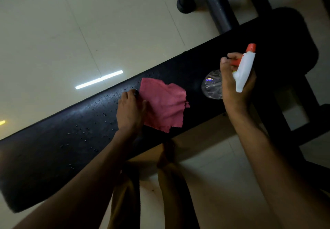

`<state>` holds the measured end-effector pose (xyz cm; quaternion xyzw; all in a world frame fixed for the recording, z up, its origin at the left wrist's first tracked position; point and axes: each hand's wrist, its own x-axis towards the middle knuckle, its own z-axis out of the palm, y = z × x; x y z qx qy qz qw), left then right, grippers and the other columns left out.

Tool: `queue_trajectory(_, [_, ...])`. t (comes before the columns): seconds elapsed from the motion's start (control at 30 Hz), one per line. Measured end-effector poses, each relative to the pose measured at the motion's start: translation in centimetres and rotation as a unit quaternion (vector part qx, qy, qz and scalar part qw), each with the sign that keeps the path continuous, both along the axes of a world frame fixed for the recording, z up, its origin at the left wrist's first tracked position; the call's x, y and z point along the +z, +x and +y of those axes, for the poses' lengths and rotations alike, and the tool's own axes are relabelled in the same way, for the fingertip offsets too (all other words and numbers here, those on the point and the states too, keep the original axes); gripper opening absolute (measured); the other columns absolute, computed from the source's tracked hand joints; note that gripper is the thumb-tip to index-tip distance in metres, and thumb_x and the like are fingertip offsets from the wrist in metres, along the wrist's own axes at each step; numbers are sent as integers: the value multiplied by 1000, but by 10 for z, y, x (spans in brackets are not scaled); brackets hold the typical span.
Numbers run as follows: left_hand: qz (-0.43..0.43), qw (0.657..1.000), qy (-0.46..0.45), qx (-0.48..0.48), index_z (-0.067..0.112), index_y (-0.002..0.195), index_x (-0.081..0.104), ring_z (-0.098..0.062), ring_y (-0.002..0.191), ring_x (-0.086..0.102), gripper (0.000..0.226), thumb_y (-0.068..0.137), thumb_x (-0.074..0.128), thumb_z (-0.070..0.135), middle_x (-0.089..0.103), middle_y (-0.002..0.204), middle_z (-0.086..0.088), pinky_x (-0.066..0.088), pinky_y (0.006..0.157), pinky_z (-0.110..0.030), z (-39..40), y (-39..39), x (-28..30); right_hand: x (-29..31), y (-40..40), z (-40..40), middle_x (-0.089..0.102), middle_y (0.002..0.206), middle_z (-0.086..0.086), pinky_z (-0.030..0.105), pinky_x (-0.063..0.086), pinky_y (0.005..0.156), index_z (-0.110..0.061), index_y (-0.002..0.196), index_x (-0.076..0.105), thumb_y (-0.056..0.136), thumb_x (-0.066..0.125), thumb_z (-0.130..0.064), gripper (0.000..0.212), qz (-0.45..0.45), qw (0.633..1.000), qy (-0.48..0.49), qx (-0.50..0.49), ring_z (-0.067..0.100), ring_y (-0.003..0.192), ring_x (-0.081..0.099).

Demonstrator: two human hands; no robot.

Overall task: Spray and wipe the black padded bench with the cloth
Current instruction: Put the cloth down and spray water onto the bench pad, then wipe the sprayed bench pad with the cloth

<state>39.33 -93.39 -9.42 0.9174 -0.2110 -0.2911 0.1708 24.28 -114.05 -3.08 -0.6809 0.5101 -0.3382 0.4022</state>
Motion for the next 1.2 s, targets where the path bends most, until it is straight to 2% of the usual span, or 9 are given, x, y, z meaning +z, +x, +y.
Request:
queue_trajectory(0.17, [-2,999,31,-12,13,115,61,-16,96,50,30,96,67,36,58,117,-5,45,82,-34,-4,4,4,-4,-11,0,63,110,16,23,53,88,-3,125,58,88,74,-32,49,21,999,22,34,23,102,65])
queue_trajectory(0.37, [0,1000,19,21,17,102,56,-25,93,61,21,92,67,32,65,107,-7,54,85,-43,-11,6,6,2,-15,-1,62,115,14,24,51,93,0,128,54,84,79,-38,63,43,999,10,21,22,107,62])
queue_trajectory(0.5, [52,996,-30,62,18,118,53,-25,97,68,39,90,73,35,71,114,-5,59,87,-46,-12,3,8,-3,-20,7,63,120,14,34,52,99,0,129,55,76,82,-47,75,33,998,50,0,20,112,63])
queue_trajectory(0.6, [92,992,-52,70,17,126,58,-25,101,68,45,89,75,36,71,119,-7,58,92,-47,-13,5,9,0,-22,16,62,116,6,26,52,96,-1,131,54,68,80,-59,89,28,996,78,-44,4,106,62])
queue_trajectory(0.7, [105,993,-58,8,12,127,64,-24,100,68,40,92,72,29,72,119,-9,58,93,-45,-18,6,10,0,-27,25,52,123,-3,6,42,92,-3,139,45,77,84,-37,81,43,997,46,-41,-19,109,51])
queue_trajectory(0.83, [120,989,-83,31,14,133,59,-20,102,65,45,90,71,20,66,119,3,56,96,-41,-17,7,12,-8,-36,46,51,129,-5,28,50,97,-13,137,44,77,83,-24,72,37,991,63,-108,3,117,54])
queue_trajectory(0.93, [141,980,-132,50,23,125,52,-21,98,70,42,88,66,12,68,113,6,60,88,-49,-11,5,15,-17,-43,77,52,116,6,22,51,82,-7,132,47,80,77,-3,60,15,971,163,-173,13,101,55])
queue_trajectory(1.07, [158,969,-177,71,32,117,45,-14,90,71,41,86,66,14,73,109,4,62,78,-49,-2,5,20,-21,-42,114,59,117,-1,23,51,89,-17,125,56,84,71,3,48,81,970,229,17,9,109,58])
queue_trajectory(1.2, [173,955,-226,78,35,117,47,-17,87,71,43,87,67,12,74,100,3,62,69,-51,12,1,33,-22,-5,105,45,150,-4,31,38,114,-26,147,41,84,70,3,74,121,945,205,224,4,139,40])
